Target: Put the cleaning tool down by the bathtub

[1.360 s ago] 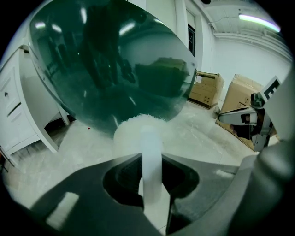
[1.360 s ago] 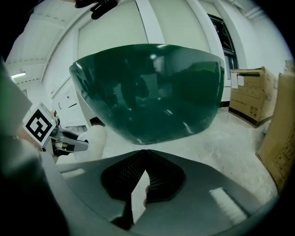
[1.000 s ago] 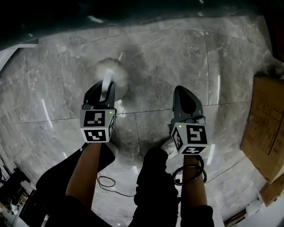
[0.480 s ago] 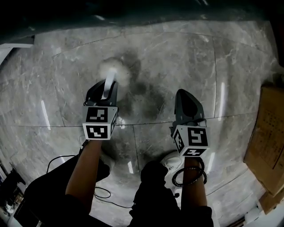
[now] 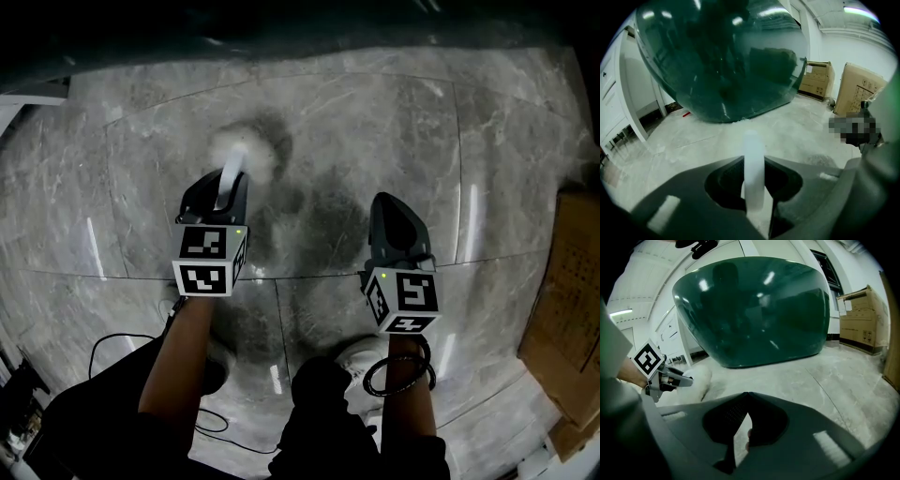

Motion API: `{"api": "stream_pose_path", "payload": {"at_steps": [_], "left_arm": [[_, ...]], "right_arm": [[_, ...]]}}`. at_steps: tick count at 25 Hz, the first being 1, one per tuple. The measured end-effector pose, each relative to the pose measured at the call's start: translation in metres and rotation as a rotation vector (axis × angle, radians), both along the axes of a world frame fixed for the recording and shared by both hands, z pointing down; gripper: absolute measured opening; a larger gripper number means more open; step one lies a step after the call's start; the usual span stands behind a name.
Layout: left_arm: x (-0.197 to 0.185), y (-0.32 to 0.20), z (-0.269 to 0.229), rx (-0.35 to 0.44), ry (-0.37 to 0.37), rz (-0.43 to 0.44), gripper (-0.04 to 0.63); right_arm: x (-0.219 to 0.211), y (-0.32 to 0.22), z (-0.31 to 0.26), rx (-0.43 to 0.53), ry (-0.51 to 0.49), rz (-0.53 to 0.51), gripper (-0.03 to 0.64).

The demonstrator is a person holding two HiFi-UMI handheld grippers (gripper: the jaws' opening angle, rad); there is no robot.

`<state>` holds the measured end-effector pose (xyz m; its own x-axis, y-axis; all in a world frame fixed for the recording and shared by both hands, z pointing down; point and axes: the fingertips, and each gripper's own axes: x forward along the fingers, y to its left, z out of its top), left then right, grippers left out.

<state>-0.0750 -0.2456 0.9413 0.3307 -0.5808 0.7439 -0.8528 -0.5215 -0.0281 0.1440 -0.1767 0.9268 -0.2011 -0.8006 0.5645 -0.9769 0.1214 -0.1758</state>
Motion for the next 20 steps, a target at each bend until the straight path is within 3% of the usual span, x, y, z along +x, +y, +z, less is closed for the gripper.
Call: {"api": "stream_pose_path", "payload": {"at_steps": [20], "left_arm": [[0.010,-0.020,0.018,0.091,-0.002,0.006,0.089]], "right_arm": [[0.013,-0.005,0.026,0.042,-0.001,0.030,0.017]]}}
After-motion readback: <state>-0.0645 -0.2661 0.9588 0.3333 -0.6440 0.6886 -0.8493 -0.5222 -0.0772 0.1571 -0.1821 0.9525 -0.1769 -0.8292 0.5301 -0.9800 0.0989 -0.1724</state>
